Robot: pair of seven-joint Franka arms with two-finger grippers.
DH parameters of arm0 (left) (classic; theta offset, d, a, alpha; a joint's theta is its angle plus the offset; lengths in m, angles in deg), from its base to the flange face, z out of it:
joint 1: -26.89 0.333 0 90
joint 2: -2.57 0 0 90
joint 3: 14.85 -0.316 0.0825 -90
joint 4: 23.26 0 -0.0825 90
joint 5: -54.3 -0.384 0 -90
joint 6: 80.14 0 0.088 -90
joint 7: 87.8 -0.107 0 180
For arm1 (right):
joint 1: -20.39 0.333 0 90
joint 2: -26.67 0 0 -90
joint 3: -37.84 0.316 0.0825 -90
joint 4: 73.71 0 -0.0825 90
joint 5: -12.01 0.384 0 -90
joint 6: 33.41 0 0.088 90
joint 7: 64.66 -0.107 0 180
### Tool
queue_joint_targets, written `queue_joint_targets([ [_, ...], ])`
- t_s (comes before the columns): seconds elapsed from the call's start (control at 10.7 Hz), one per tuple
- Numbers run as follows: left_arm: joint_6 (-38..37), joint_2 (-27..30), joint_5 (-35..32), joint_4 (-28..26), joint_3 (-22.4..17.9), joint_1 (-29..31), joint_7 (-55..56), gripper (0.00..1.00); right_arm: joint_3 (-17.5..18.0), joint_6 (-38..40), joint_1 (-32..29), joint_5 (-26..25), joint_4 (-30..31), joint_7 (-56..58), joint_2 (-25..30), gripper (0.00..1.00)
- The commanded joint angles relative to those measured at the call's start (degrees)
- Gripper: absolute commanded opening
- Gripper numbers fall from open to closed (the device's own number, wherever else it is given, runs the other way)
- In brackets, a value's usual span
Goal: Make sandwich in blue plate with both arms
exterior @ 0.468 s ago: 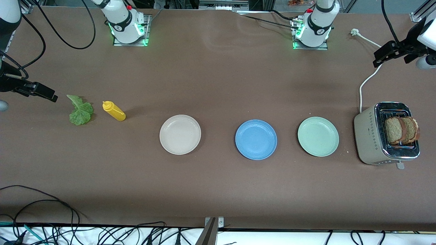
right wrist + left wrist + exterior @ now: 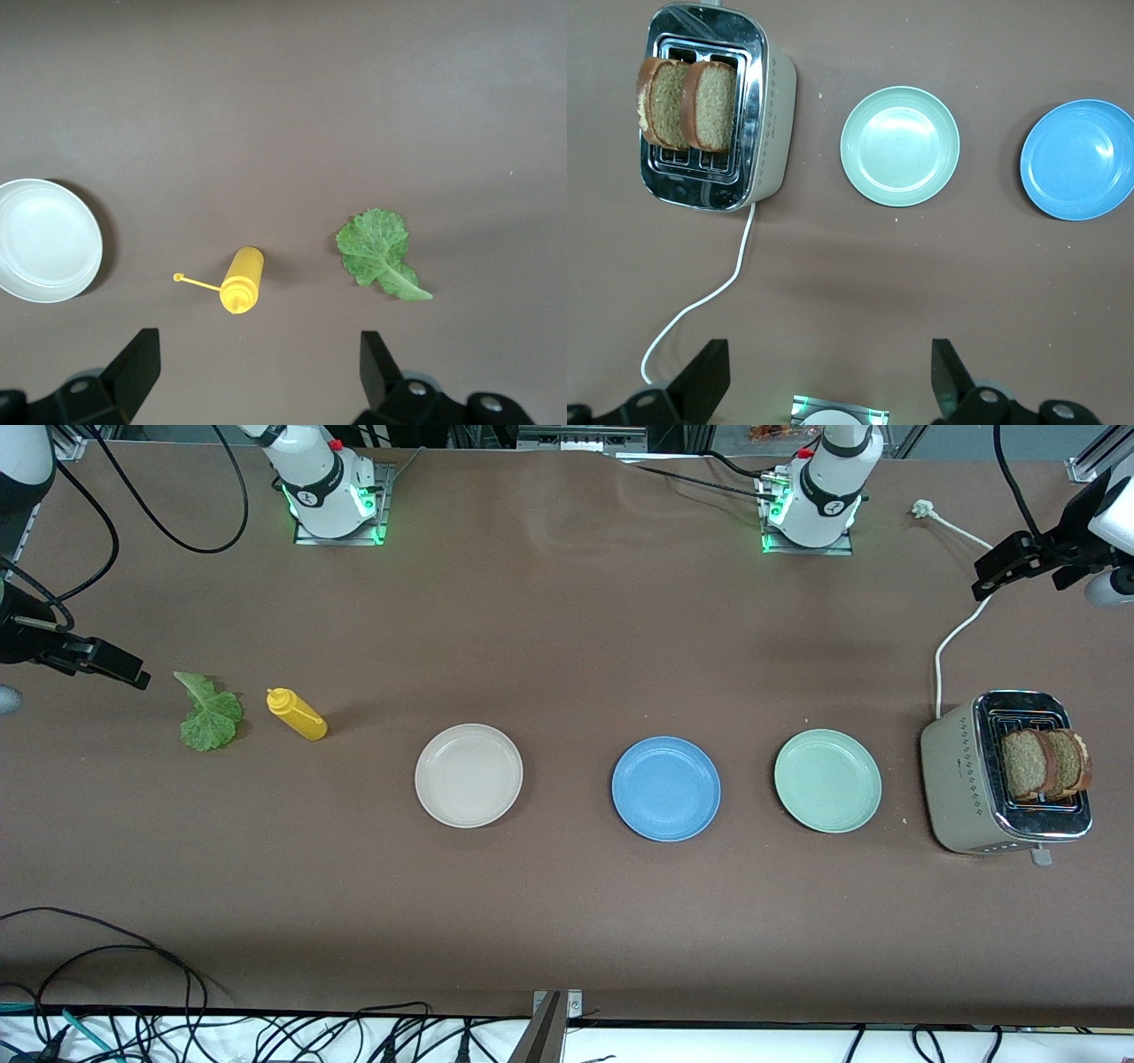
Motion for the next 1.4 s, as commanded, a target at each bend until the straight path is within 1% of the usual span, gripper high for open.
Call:
queue_joint_targets([
  [0.0,-1.01,-0.16,-1.15,1.07,0.36,0.65,-0.08,1.00,0.03,1.51,-0.28,-0.28,-0.83,1.13,0.17,1.00],
  [0.37,-1.01,-0.25,-1.15,1.07,0.36,0.74,0.00,1.00,0.38,1.69,-0.19,-0.37,-0.57,1.39,-0.01,1.00],
  [0.56,-1.01,-0.25,-1.14,1.07,0.36,0.65,0.18,1.00,0.47,2.04,-0.10,-0.37,-0.22,4.89,-0.18,1.00],
  [1.03,-1.01,-0.33,-1.14,1.07,0.36,0.82,0.18,1.00,1.00,2.83,2.35,-0.55,0.31,5.09,-0.36,1.00],
  [1.31,-1.01,-0.33,-1.14,1.07,0.36,0.82,0.18,1.00,1.53,4.15,2.45,-1.16,0.57,5.08,0.17,1.00],
])
